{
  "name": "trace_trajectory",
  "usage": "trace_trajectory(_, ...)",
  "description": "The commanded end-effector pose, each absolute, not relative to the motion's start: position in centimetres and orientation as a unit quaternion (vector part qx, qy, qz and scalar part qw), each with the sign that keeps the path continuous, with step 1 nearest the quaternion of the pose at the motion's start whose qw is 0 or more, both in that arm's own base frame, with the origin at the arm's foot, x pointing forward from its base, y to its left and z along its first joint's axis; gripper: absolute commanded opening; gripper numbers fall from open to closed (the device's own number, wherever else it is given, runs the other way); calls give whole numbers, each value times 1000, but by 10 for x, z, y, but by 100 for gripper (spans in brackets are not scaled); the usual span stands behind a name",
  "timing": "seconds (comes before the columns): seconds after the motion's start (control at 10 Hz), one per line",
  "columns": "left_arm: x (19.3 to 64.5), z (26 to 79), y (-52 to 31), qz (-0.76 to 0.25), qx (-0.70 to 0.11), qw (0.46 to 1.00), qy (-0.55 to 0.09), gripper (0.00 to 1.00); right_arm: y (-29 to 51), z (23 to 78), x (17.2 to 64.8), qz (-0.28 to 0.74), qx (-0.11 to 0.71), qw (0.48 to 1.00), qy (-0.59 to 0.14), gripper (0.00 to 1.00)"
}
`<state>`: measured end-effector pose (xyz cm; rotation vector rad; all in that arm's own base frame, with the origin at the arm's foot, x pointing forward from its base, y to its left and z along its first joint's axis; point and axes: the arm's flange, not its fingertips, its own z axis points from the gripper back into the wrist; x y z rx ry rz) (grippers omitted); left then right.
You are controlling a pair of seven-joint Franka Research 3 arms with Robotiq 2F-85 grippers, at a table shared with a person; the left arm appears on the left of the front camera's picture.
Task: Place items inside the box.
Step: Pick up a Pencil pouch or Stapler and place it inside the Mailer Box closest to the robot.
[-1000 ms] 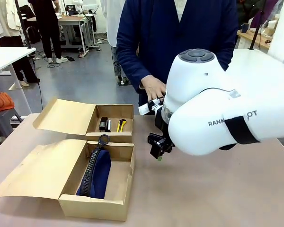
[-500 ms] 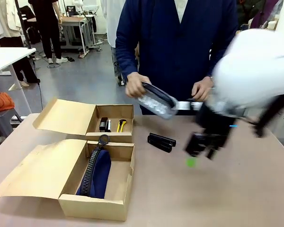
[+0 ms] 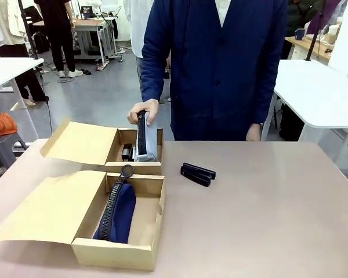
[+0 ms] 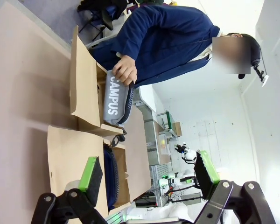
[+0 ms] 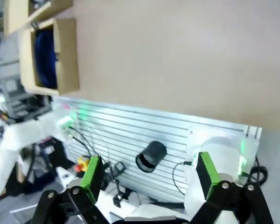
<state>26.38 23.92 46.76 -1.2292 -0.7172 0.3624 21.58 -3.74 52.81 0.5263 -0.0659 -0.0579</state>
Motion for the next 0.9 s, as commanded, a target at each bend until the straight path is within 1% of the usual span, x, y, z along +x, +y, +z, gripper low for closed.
trace_trajectory(0.0,265,468,238,159,-567,734,-338,100,-16,452,216,-28,289,955,-53,100)
trace_trajectory(0.1,265,468,238,159,-567,734,-338,100,-9,455,223,-30,285,956,-68,100)
trace_trajectory(0.3,265,468,238,159,-567,734,-338,100,24,466,244,6,231,968,-101,100)
trace_trajectory(0.4,265,468,238,159,-567,734,-338,100,50,474,259,35,197,971,-130,100)
trace_trajectory(0.5,265,468,238,159,-567,734,-338,100,86,478,279,70,153,974,-148,100)
trace_trajectory(0.6,265,468,238,159,-567,734,-338,100,134,473,312,107,106,977,-153,100)
trace_trajectory(0.7,265,468,238,159,-567,734,-338,100,171,464,334,150,83,972,-160,100)
trace_trajectory(0.8,265,468,238,159,-567,734,-338,100,219,450,361,180,56,965,-182,100)
